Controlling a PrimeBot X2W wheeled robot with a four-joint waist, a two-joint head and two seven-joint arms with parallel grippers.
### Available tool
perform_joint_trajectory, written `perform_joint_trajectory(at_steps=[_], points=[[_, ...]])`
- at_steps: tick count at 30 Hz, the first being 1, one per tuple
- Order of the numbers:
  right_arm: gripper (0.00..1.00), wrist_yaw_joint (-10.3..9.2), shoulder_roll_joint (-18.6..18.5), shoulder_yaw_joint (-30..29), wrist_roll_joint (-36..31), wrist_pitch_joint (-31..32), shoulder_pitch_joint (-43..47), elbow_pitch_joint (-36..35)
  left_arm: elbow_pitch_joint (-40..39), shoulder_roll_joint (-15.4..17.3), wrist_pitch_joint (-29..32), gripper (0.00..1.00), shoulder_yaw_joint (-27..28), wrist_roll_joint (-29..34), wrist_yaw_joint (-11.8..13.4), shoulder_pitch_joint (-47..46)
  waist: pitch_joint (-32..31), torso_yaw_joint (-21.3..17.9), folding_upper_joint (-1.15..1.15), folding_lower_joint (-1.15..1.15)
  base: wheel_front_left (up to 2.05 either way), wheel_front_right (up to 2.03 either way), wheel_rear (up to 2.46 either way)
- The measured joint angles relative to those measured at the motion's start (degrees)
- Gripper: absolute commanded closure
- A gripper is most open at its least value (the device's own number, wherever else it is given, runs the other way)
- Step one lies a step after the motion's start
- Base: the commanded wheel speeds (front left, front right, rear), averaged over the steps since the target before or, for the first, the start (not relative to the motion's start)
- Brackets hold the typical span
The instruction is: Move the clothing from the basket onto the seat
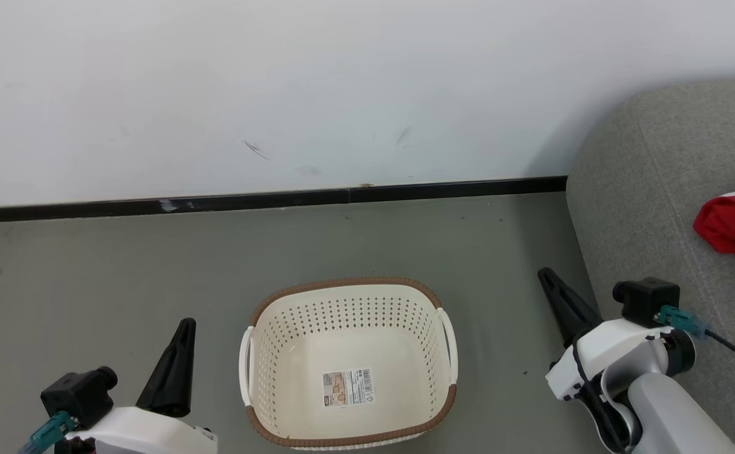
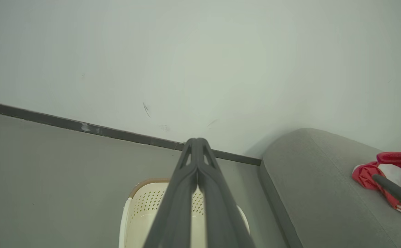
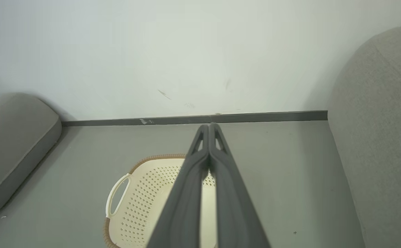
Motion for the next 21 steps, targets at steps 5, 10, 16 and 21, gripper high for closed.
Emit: perform_joint_trajectory(at_steps=[5,10,16,21], points=[[1.0,-0.01,0.2,-1.1,5.3,1.1,0.3,-1.1,0.0,-0.7,0.8,1.0,1.0,-2.4,-0.6,0.0,-0.2,-0.1,0.0,0.01,0.0,0.0,0.0],[1.0,-0.01,0.3,-1.9,8.8,2.0,1.3,-1.7,0.2,-1.2,1.5,1.0,1.9,-4.6,-0.8,0.0,-0.5,-0.2,0.0,0.04,0.0,0.0,0.0],[1.0,-0.01,0.4,-3.3,13.4,3.4,2.3,-2.8,0.6,-1.6,2.4,1.0,3.4,-7.8,-1.6,0.0,-1.2,-0.4,0.0,0.29,0.0,0.0,0.0],[1.0,-0.01,0.6,-4.4,17.1,4.6,2.7,-3.4,1.0,-2.1,3.2,1.0,4.5,-10.6,-2.3,0.5,-1.9,-0.7,0.0,0.56,0.0,0.0,0.0]])
